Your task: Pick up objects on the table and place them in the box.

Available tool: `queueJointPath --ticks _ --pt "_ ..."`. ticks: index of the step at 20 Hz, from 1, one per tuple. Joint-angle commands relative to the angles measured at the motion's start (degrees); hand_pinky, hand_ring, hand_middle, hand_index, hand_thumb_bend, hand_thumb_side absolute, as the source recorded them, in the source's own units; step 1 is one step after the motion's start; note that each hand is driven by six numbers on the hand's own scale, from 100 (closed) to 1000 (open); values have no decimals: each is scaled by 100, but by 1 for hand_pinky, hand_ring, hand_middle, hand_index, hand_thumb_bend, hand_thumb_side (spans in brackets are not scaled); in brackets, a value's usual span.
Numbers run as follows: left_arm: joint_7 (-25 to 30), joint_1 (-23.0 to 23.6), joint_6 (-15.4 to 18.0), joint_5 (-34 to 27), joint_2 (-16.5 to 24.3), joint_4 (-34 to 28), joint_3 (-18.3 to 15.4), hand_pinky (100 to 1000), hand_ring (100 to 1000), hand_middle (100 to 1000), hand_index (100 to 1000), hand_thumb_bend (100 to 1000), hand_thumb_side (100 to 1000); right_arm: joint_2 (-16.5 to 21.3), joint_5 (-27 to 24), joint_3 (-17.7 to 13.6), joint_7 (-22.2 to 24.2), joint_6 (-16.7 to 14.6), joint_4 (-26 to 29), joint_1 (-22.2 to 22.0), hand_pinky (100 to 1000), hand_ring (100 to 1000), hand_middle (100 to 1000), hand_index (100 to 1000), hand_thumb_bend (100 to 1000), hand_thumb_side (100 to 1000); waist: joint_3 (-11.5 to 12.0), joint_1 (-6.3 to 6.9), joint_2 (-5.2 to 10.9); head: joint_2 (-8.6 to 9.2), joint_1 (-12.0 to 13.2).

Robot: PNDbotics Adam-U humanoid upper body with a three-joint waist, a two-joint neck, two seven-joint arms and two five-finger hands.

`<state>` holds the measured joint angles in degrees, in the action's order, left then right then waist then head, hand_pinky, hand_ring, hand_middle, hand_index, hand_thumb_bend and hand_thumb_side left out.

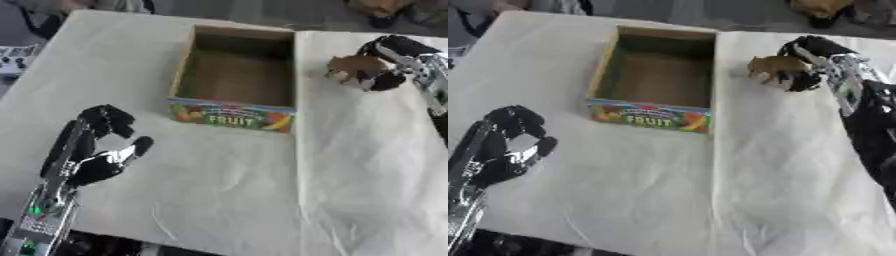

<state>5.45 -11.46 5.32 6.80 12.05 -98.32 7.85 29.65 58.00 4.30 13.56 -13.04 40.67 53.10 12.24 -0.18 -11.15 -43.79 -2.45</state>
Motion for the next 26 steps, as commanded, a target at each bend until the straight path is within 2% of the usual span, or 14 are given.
queueJointPath --ticks 1,8,15,19,26 --pt "11 -40 8 1 34 -99 -32 554 525 529 598 661 364 88 62 -6 -63 5 39 82 734 723 489 640 100 100 -5 8 78 -33 18" --pt "10 -38 9 1 32 -98 -34 554 525 529 598 661 364 73 107 4 -99 20 22 61 722 691 447 598 100 100 -7 5 83 -33 31" --pt "10 -43 9 1 30 -102 -35 555 525 529 598 661 363 25 179 5 19 40 -73 33 727 701 468 626 130 100 8 11 89 -33 39" --pt "14 -45 9 2 29 -102 -33 555 525 529 598 660 363 15 193 1 66 37 -91 32 724 693 448 611 151 100 9 9 87 -33 44" --pt "11 -47 9 4 29 -102 -37 555 525 529 598 661 362 42 159 -18 -121 54 -7 16 689 605 324 469 120 100 -2 3 100 -33 70"
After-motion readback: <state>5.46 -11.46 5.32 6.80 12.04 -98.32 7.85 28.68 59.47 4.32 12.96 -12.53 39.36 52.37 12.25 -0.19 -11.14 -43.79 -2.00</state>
